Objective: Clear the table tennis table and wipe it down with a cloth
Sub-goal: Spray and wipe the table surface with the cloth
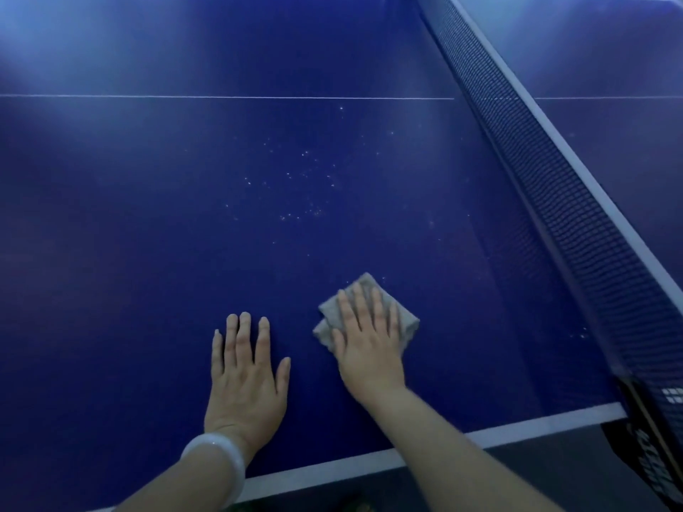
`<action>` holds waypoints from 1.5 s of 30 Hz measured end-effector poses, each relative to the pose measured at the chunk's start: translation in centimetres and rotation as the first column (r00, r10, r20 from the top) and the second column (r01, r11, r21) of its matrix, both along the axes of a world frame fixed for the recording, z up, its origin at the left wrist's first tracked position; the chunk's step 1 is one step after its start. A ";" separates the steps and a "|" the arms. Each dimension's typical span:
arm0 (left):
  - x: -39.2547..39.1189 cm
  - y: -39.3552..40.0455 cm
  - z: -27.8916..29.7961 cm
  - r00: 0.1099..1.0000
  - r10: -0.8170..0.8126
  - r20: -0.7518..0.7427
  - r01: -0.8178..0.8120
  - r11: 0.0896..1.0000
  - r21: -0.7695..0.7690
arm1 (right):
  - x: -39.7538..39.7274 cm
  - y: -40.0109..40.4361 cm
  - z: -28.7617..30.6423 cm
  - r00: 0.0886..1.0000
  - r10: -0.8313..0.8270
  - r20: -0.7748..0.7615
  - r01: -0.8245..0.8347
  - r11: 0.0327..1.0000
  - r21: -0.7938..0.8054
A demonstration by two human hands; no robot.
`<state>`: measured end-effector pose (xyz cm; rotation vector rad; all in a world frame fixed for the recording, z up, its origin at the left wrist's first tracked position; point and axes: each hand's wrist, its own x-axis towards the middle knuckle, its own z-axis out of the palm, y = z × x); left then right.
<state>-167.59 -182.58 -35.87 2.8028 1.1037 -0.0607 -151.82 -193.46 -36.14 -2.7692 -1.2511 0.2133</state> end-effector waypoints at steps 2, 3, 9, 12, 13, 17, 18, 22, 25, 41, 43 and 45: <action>0.0 0.0 0.0 1.000 0.003 0.001 -0.003 1.000 0.005 | 2.3 1.5 0.0 0.991 0.129 -0.020 -0.130 0.991 -0.035; 0.0 0.0 0.1 1.000 0.004 0.001 -0.004 1.000 0.003 | 4.0 1.4 0.0 0.987 0.157 -0.023 -0.158 0.986 -0.060; 0.0 -0.1 0.4 1.000 0.011 -0.004 -0.011 1.000 -0.023 | 12.3 -6.9 0.5 0.836 -0.549 -0.028 0.547 0.836 -0.046; 0.0 0.0 0.4 1.000 0.019 0.007 -0.019 0.999 -0.032 | 9.0 -8.7 0.4 0.733 -0.680 -0.021 0.679 0.733 -0.034; 0.0 0.0 0.4 1.000 0.018 0.004 -0.017 0.999 -0.037 | 7.0 -8.1 0.2 0.748 -0.663 0.004 0.663 0.748 -0.021; 0.0 0.0 0.3 1.000 0.012 -0.003 -0.013 1.000 -0.025 | -1.3 -4.2 -0.7 0.971 -0.219 0.101 0.221 0.975 -0.015; -0.1 -0.1 0.3 1.000 0.011 -0.002 -0.011 1.000 -0.025 | -2.4 -3.8 -0.8 0.991 -0.092 0.092 0.093 0.996 -0.005; -0.1 0.0 0.2 1.000 0.015 0.012 -0.014 1.000 -0.020 | 0.6 -7.1 -0.5 0.996 -0.008 0.085 0.009 1.000 -0.017; 0.0 -0.1 0.2 1.000 0.008 0.003 -0.008 1.000 -0.006 | 3.9 -12.4 -0.3 0.877 -0.474 0.071 0.477 0.879 -0.021; 2.3 -1.8 1.9 0.990 -0.104 0.095 0.110 0.991 -0.069 | 2.4 -18.6 -0.2 0.874 -0.482 0.057 0.484 0.875 -0.011; 4.5 -4.3 2.0 0.976 -0.182 0.120 0.194 0.976 -0.094 | 3.6 -19.8 -0.3 0.849 -0.527 0.046 0.528 0.849 -0.015; 7.6 -6.9 1.9 0.965 -0.213 0.150 0.233 0.964 -0.131 | 4.5 -20.2 -0.4 0.825 -0.564 0.041 0.565 0.824 -0.033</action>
